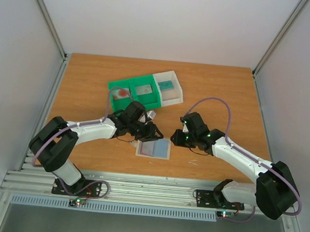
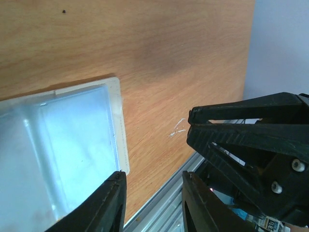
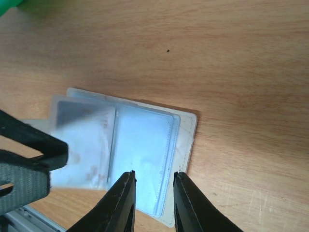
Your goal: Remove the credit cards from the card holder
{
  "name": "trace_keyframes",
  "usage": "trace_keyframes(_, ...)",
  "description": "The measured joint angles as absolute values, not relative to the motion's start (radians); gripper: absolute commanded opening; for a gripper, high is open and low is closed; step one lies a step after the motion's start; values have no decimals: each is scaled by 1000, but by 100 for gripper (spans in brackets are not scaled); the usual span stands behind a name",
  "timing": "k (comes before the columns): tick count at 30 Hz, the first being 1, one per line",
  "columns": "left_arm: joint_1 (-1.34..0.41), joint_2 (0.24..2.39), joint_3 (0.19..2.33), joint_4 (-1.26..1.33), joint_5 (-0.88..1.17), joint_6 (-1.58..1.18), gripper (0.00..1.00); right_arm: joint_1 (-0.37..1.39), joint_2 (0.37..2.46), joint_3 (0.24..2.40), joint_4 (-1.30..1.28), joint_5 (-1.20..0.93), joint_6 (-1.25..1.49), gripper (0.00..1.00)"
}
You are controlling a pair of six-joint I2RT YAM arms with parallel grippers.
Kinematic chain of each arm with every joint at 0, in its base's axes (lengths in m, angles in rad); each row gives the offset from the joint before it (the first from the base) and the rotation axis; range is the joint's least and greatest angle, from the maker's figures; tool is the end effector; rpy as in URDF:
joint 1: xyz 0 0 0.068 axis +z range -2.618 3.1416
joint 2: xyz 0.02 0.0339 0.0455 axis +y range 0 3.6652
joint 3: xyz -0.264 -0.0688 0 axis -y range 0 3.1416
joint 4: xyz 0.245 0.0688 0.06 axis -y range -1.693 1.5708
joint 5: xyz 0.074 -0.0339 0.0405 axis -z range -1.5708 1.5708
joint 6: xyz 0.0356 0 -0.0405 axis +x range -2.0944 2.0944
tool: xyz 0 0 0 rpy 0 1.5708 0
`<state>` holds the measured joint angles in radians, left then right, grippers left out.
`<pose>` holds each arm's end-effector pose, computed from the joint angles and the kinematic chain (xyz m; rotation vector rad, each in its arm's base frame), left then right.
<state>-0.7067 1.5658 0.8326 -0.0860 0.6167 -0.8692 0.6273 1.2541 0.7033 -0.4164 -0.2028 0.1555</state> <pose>0.2233 -0.2178 0.1828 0.1193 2.7236 -1.3642 0.1899 0.1465 0.1976 -0.6889 2.5131 0.5543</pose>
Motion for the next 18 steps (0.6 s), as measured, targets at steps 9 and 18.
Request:
trace_keyframes(9, -705, 1587, 812, 11, 639, -893, 40, 627, 1205, 705, -454, -207, 157, 23)
trace_keyframes(18, -573, 1494, 768, -185, 564, -824, 48, 651, 1269, 704, -386, -283, 196, 23)
